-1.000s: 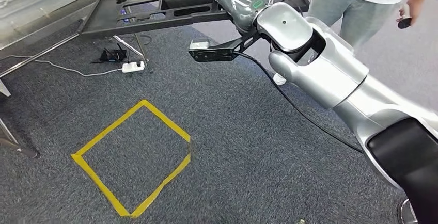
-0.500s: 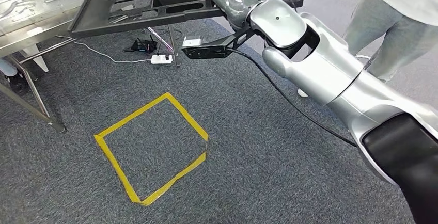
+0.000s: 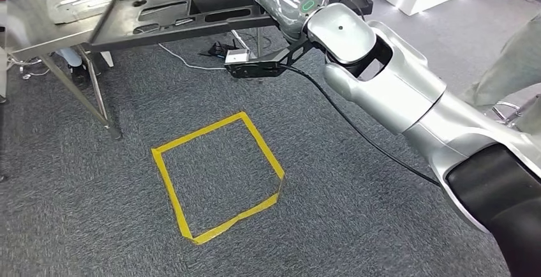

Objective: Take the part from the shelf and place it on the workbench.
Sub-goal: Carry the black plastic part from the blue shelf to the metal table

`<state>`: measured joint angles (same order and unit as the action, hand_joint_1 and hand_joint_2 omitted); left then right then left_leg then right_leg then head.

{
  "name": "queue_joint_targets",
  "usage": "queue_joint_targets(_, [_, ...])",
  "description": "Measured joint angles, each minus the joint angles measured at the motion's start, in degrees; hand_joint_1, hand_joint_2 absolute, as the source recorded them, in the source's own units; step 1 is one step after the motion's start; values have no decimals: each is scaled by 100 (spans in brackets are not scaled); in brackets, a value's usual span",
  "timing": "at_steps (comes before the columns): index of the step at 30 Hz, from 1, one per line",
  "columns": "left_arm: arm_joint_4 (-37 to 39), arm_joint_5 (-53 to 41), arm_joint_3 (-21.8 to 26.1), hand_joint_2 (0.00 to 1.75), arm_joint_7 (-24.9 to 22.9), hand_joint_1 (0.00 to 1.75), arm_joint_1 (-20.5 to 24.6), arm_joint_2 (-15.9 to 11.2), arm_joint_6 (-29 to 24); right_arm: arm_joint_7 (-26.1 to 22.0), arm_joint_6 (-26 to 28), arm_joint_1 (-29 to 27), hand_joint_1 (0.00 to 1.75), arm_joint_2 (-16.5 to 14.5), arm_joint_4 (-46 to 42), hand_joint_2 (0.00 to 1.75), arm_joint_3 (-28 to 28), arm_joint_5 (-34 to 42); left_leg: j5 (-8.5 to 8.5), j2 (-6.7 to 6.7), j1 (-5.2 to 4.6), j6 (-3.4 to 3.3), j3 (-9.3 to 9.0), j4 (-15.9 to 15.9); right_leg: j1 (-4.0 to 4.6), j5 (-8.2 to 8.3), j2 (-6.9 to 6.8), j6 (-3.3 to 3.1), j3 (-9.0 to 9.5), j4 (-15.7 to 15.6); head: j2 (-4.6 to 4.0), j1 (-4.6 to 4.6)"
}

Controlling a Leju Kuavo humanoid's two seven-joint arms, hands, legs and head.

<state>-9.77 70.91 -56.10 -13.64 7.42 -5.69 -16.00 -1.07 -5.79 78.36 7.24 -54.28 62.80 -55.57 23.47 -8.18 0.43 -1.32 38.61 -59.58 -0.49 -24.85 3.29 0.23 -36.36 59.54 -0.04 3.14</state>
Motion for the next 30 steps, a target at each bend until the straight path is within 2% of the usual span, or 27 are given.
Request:
queue_joint_targets(1, [0,5,0,175,-1,0,-16,-1,2,-2,2,0,175,-14,1,175,3,0,3,0,8,32,6,2,-4,9,-71,-22,32,-38,-1,-6])
queue_joint_targets(2, [-1,11,0,175,-2,0,-28,1,4,-3,4,2,175,-28,3,175,5,0,30,72,-3,63,22,-28,-16,20,-140,-44,71,-81,-1,1])
queue_joint_targets(3, [-1,14,-1,175,-2,0,-31,3,5,-5,7,11,175,-39,8,175,6,1,116,230,-16,95,83,-167,-31,31,-216,-70,113,-128,-1,13])
queue_joint_targets(5, [-3,19,0,175,-2,0,-21,8,7,-4,16,29,175,-46,18,175,7,1,406,605,-6,159,363,-762,-34,27,-354,-103,166,-167,-1,41])
queue_joint_targets(6, [-3,22,0,175,-3,0,-15,8,7,-6,20,31,175,-50,24,175,10,1,547,718,19,193,550,-1130,-35,17,-427,-113,176,-170,-1,49])
queue_joint_targets(7, [-3,25,1,175,-4,0,-15,9,7,-9,23,22,175,-55,28,175,17,1,607,764,47,224,688,-1380,-40,5,-495,-111,182,-168,-1,53])
queue_joint_targets(8, [-3,27,1,175,-8,0,-17,9,6,-14,24,9,175,-62,33,175,26,1,574,785,74,255,739,-1444,-49,-8,-563,-100,186,-165,-1,54])
queue_joint_targets(9, [-3,29,0,175,-11,0,-21,9,4,-20,25,-2,175,-69,39,175,35,1,448,808,99,284,678,-1290,-61,-26,-625,-80,190,-157,-1,54])
queue_joint_targets(11, [-3,30,-1,175,-18,0,-22,13,-1,-27,27,-8,175,-79,46,175,43,1,113,968,112,332,315,-548,-81,-77,-743,-16,207,-124,-1,56])
queue_joint_targets(12, [-4,30,-1,175,-19,0,-19,16,-3,-29,29,-4,175,-80,49,175,43,1,6,1048,98,324,146,-220,-75,-107,-794,25,213,-102,-1,59])
queue_joint_targets(13, [-4,31,-1,175,-19,0,-17,20,-4,-29,32,0,175,-80,52,175,43,1,-37,1098,80,298,40,-22,-63,-132,-836,63,223,-89,-1,53])
queue_joint_targets(14, [-5,31,0,175,-19,0,-16,23,-5,-30,33,2,175,-83,56,175,44,1,-14,1100,55,256,13,30,-43,-148,-879,96,239,-90,-1,44])
queue_joint_targets(16, [-5,32,1,175,-20,0,-22,20,-8,-34,36,7,175,-109,62,175,45,1,-8,974,46,157,2,21,-34,-178,-967,161,282,-112,-1,22])
queue_joint_targets(17, [-5,31,1,175,-21,0,-25,17,-9,-36,38,13,175,-121,65,175,45,1,-4,916,51,119,-16,31,-46,-222,-938,191,294,-85,-1,8])
queue_joint_targets(18, [-5,31,0,175,-23,0,-24,16,-9,-36,43,26,175,-131,69,175,45,1,-4,857,59,77,-38,45,-63,-307,-839,212,255,34,0,-7])
queue_joint_targets(19, [-5,30,0,175,-25,0,-18,14,-10,-37,54,40,175,-127,75,175,44,3,-3,811,67,34,-60,56,-74,-438,-698,218,139,279,0,-24])
queue_joint_targets(20, [-5,29,0,175,-26,0,-11,14,-10,-41,69,46,175,-123,83,175,44,11,3,769,64,0,-68,61,-76,-593,-535,211,-42,642,0,-42])
queue_joint_targets(21, [-5,28,1,175,-26,0,-2,14,-9,-55,86,43,175,-120,89,175,45,25,11,728,52,-32,-71,60,-65,-737,-432,199,-274,1053,0,-48])
queue_joint_targets(22, [-5,26,1,175,-25,0,5,14,-7,-82,104,27,175,-117,95,175,45,45,19,684,38,-54,-77,57,-52,-818,-379,189,-489,1395,-1,-53])
queue_joint_targets(23, [-5,23,2,175,-23,0,6,14,-3,-119,120,5,175,-116,102,175,45,67,28,630,24,-66,-85,53,-39,-794,-353,175,-625,1557,-1,-54])
queue_joint_targets(24, [-5,21,1,175,-21,0,5,14,0,-157,135,-12,175,-116,109,175,45,82,36,577,10,-74,-96,48,-28,-667,-340,151,-658,1502,-1,-54])
queue_joint_targets(25, [-5,20,1,175,-21,0,3,13,2,-189,157,-21,175,-115,114,175,45,93,44,528,-1,-75,-108,43,-15,-453,-329,115,-581,1230,-1,-56])
queue_joint_targets(26, [-5,19,1,175,-21,0,0,13,3,-209,182,-21,175,-115,118,175,45,97,53,488,-6,-70,-118,38,4,-216,-302,66,-435,830,-1,-56])
queue_joint_targets(27, [-5,19,0,175,-21,0,-1,13,2,-220,208,-14,175,-115,119,175,45,98,64,456,-17,-56,-118,29,22,-51,-270,22,-273,448,-1,-54])
queue_joint_targets(28, [-5,19,0,175,-21,0,-4,14,1,-231,231,-6,175,-116,119,175,44,97,70,433,-20,-34,-116,26,37,52,-245,-7,-147,163,-1,-52])
queue_joint_targets(30, [-5,20,0,175,-21,0,-12,13,-4,-250,250,2,175,-120,117,175,45,88,77,402,-14,22,-109,32,65,68,-229,-28,-49,-30,-1,-50])
